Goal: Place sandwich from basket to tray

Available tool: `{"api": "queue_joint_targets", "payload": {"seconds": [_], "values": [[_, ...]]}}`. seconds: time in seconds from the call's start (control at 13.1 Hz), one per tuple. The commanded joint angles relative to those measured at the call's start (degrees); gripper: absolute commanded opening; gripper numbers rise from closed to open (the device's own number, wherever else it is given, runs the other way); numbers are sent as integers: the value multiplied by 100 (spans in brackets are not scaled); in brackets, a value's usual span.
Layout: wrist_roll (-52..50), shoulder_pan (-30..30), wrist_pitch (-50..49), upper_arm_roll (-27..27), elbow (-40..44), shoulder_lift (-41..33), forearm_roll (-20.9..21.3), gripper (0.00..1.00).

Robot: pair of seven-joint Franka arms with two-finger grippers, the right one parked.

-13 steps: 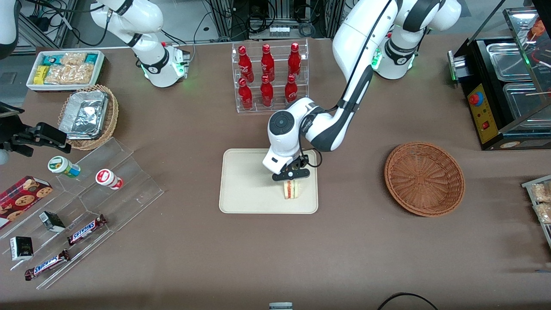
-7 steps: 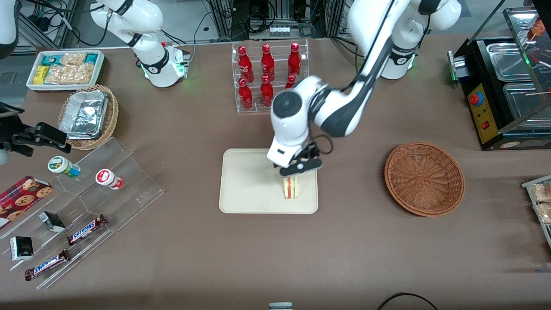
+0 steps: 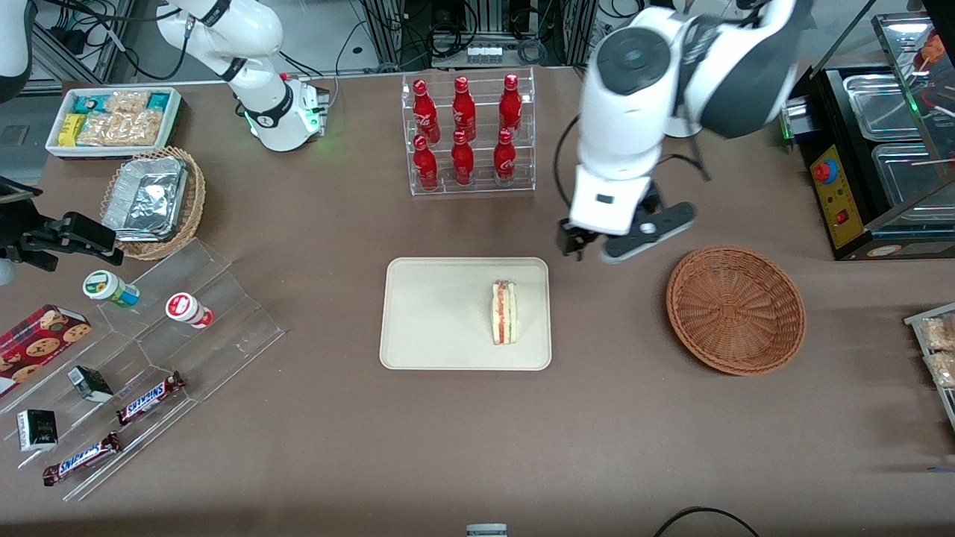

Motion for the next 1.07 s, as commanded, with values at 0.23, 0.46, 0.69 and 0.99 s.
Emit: {"api": "queue_joint_targets", "payload": {"seconds": [0.23,0.46,0.69,0.99], "values": [[2494,-29,-758,1267,-243,-776,-500,100],[3630,592,-1127,1490,-253,-1049,-685,100],[4912,1898,-1444,931,-235,-1164,-852,100],[5312,3564,-1427,-601,-182,-946,-923,100]]}}
